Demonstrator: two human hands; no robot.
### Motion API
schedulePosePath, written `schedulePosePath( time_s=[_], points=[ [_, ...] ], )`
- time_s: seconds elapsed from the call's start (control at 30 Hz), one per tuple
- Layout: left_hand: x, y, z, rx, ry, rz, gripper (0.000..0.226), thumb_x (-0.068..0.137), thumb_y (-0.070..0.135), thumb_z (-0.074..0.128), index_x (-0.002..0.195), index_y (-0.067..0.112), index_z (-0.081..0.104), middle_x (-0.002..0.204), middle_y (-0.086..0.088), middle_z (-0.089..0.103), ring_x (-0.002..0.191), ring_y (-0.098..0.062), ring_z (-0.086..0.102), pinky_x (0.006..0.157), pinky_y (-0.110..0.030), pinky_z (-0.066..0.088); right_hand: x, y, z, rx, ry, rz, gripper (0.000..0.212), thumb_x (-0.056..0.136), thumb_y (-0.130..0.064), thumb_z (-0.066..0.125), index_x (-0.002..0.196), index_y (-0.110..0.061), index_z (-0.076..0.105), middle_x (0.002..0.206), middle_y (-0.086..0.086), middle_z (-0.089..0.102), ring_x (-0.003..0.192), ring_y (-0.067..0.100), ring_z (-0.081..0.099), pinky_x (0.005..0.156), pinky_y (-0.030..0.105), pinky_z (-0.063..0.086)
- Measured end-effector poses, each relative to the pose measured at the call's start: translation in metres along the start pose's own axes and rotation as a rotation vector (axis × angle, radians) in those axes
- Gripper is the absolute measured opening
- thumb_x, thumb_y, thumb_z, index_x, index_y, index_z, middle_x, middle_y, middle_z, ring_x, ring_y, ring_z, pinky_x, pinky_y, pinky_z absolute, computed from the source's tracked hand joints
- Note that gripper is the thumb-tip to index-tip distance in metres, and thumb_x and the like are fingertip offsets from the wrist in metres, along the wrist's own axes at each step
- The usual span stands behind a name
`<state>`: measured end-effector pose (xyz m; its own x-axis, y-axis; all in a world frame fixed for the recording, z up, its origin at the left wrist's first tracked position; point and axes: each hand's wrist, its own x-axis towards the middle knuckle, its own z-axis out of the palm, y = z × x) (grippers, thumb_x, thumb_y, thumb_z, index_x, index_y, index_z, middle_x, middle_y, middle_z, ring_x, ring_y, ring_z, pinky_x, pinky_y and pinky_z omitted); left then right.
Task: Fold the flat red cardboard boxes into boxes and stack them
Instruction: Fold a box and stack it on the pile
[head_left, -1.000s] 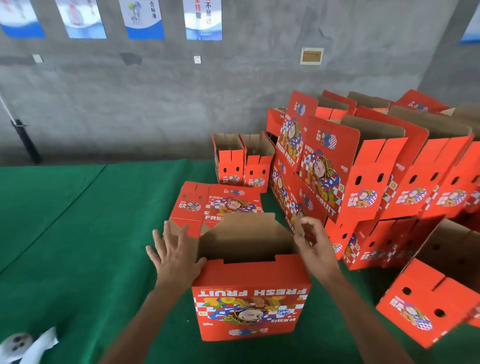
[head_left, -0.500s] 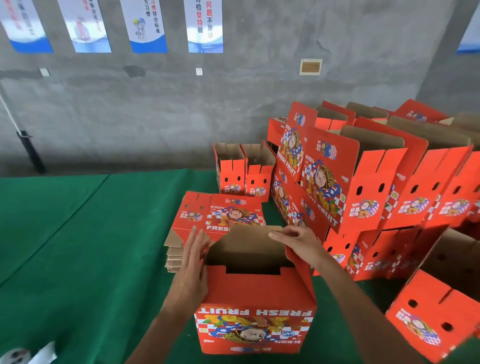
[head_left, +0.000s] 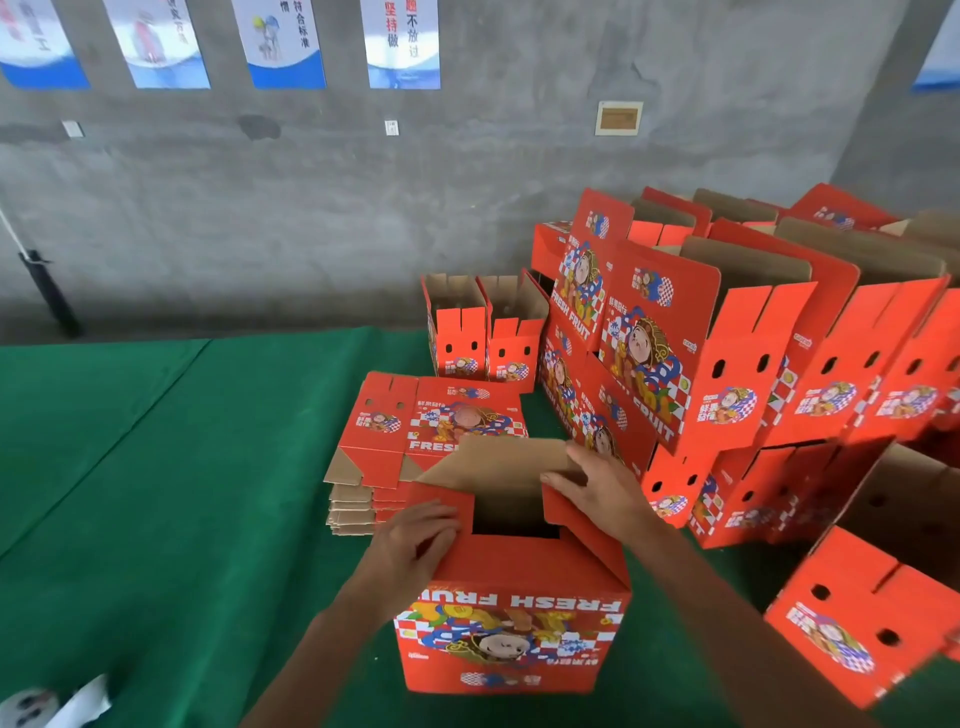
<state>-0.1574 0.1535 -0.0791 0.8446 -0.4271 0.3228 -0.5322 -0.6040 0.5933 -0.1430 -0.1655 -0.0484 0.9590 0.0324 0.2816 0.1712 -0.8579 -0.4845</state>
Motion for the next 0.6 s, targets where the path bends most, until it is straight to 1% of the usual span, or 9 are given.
schedulePosePath(
  time_s=[0.07, 0.13, 0.2, 0.3, 0.37, 0.43, 0.5, 0.53, 0.6],
  points=[
    [0.005, 0.005, 0.002, -0.078, 0.023, -0.041, 0.022, 0.105, 0.024, 0.057, 0.117, 0.024, 0.076, 0.125, 0.023, 0.064, 0.123, 0.02, 0.044, 0.114, -0.024, 0.036, -0.016, 0.008, -0.002, -0.015, -0.02, -0.036, 0.037, 0.098, -0.058, 0.055, 0.12, -0.028, 0.061, 0.109, -0.008, 0.066, 0.1, 0.011, 0.062, 0.081, 0.031, 0.048],
    [0.01, 0.009, 0.004, -0.123, 0.074, -0.089, 0.021, 0.107, 0.025, 0.053, 0.114, 0.027, 0.073, 0.117, 0.02, 0.067, 0.115, 0.011, 0.052, 0.103, -0.027, 0.044, -0.031, 0.012, -0.001, 0.044, -0.057, -0.111, 0.04, 0.101, -0.054, 0.055, 0.134, -0.033, 0.06, 0.13, -0.013, 0.065, 0.119, 0.006, 0.059, 0.097, 0.027, 0.047],
    [0.011, 0.012, 0.006, -0.125, 0.086, -0.112, 0.016, 0.108, 0.028, 0.051, 0.111, 0.035, 0.064, 0.112, 0.023, 0.063, 0.11, 0.008, 0.052, 0.094, -0.029, 0.044, -0.04, 0.011, 0.001, 0.057, -0.083, -0.221, 0.043, 0.1, -0.042, 0.064, 0.142, -0.037, 0.057, 0.142, -0.019, 0.058, 0.131, 0.001, 0.051, 0.109, 0.029, 0.04],
    [0.008, 0.013, 0.011, -0.119, 0.102, -0.091, 0.023, 0.105, 0.03, 0.055, 0.125, 0.041, 0.049, 0.122, 0.031, 0.051, 0.118, 0.008, 0.046, 0.102, -0.033, 0.044, -0.043, 0.006, -0.001, 0.067, -0.076, -0.214, 0.049, 0.098, -0.031, 0.069, 0.144, -0.039, 0.055, 0.144, -0.021, 0.052, 0.134, 0.001, 0.046, 0.115, 0.034, 0.035],
    [0.005, 0.016, 0.011, -0.157, 0.156, -0.099, 0.031, 0.104, 0.046, 0.05, 0.133, 0.041, 0.041, 0.127, 0.026, 0.046, 0.126, 0.001, 0.042, 0.108, -0.038, 0.042, -0.045, 0.004, -0.004, 0.039, -0.12, -0.202, 0.051, 0.1, -0.039, 0.063, 0.149, -0.043, 0.048, 0.152, -0.021, 0.043, 0.14, 0.001, 0.036, 0.117, 0.032, 0.024],
    [0.007, 0.017, 0.008, -0.229, 0.156, -0.186, 0.051, 0.099, 0.067, 0.037, 0.143, 0.041, 0.033, 0.144, 0.015, 0.039, 0.14, -0.013, 0.035, 0.117, -0.046, 0.035, -0.049, 0.003, -0.004, -0.038, -0.209, -0.187, 0.059, 0.099, -0.057, 0.053, 0.155, -0.046, 0.037, 0.163, -0.019, 0.029, 0.149, 0.003, 0.021, 0.121, 0.033, 0.01],
    [0.014, 0.018, 0.003, -0.169, 0.008, -0.281, 0.079, 0.089, 0.085, 0.028, 0.154, 0.041, 0.024, 0.164, 0.013, 0.016, 0.155, -0.024, 0.018, 0.123, -0.056, 0.026, -0.051, 0.007, -0.003, -0.095, -0.281, -0.187, 0.07, 0.095, -0.075, 0.039, 0.158, -0.047, 0.026, 0.168, -0.02, 0.014, 0.153, 0.002, 0.007, 0.124, 0.035, 0.0],
    [0.019, 0.02, 0.001, -0.094, -0.097, -0.323, 0.09, 0.084, 0.092, 0.03, 0.157, 0.041, 0.021, 0.168, 0.014, 0.007, 0.156, -0.028, 0.014, 0.122, -0.058, 0.027, -0.052, 0.008, -0.003, -0.114, -0.306, -0.184, 0.074, 0.093, -0.08, 0.033, 0.159, -0.048, 0.022, 0.168, -0.022, 0.009, 0.153, 0.0, 0.003, 0.124, 0.035, -0.003],
    [0.024, 0.023, -0.001, 0.022, -0.226, -0.39, 0.105, 0.074, 0.099, 0.038, 0.16, 0.041, 0.018, 0.17, 0.014, -0.001, 0.155, -0.031, 0.02, 0.12, -0.057, 0.032, -0.051, 0.007, -0.002, -0.093, -0.321, -0.152, 0.07, 0.096, -0.081, 0.028, 0.158, -0.049, 0.025, 0.168, -0.023, 0.011, 0.154, 0.0, 0.004, 0.124, 0.035, -0.004]
  ],
)
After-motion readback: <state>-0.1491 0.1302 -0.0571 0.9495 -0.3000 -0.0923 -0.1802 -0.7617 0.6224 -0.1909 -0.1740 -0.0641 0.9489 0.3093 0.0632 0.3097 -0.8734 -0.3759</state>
